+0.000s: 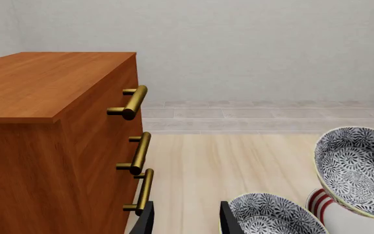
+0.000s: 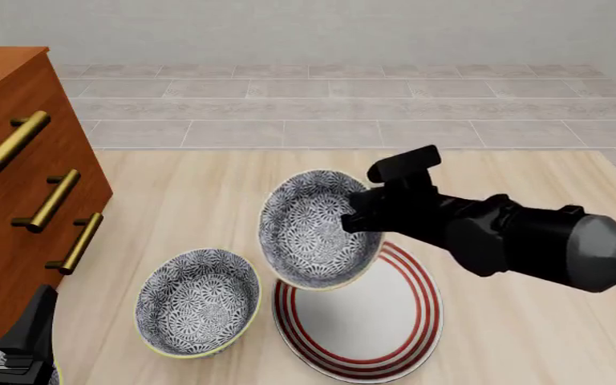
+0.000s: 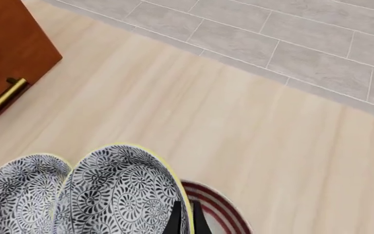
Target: Pick up the bowl and put it in the front on the plate.
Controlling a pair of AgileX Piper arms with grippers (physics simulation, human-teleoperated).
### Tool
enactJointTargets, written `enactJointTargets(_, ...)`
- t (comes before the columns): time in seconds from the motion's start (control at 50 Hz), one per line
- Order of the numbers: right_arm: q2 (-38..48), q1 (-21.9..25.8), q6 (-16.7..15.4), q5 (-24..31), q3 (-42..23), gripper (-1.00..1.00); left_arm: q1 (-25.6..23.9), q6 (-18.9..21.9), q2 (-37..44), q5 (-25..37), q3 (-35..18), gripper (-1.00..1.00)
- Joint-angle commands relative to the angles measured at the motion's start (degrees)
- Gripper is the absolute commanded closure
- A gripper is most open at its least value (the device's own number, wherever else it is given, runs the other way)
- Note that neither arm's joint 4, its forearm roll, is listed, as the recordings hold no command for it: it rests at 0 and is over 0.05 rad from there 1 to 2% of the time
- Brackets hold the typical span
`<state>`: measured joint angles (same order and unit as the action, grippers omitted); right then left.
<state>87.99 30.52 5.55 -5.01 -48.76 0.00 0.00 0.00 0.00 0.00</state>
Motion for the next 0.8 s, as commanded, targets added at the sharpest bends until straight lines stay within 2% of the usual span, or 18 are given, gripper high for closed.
enactJointTargets(0.02,-1.33,-0.93,1.27,-1.20,3.53,1.00,0.00,0.00,0.00,0.00,0.00,-1.00)
enactJointTargets(0.8,-2.51,-1.12,2.80,-2.14,9.39,1.00,0.00,0.00,0.00,0.00,0.00,-1.00)
